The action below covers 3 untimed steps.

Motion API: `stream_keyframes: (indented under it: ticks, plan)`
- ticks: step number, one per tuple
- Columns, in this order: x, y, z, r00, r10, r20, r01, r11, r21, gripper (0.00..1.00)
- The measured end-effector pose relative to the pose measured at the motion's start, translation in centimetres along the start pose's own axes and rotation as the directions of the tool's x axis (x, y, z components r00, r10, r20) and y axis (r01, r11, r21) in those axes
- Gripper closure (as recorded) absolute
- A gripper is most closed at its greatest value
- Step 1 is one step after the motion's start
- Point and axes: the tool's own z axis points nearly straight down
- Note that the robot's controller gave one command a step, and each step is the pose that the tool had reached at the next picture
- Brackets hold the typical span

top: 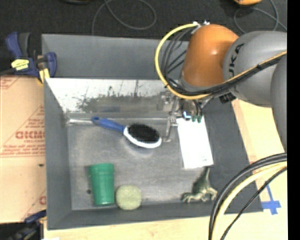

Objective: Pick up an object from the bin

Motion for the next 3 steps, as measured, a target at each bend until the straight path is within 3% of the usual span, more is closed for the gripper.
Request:
stream_keyframes:
  ticks: [1, 2, 3]
  plan:
    - [2.2, 6.9, 0.2, 1.0, -0.03, -0.007, 0.03, 1.0, -0.002, 0.0]
    - [0.7, 4.8, 0.4, 0.991, 0.132, -0.003, -0.132, 0.991, 0.0, 0.0]
    - [0.1, 5.0, 8.7, 0.983, 0.184, -0.001, -0.184, 0.983, 0.0, 0.0]
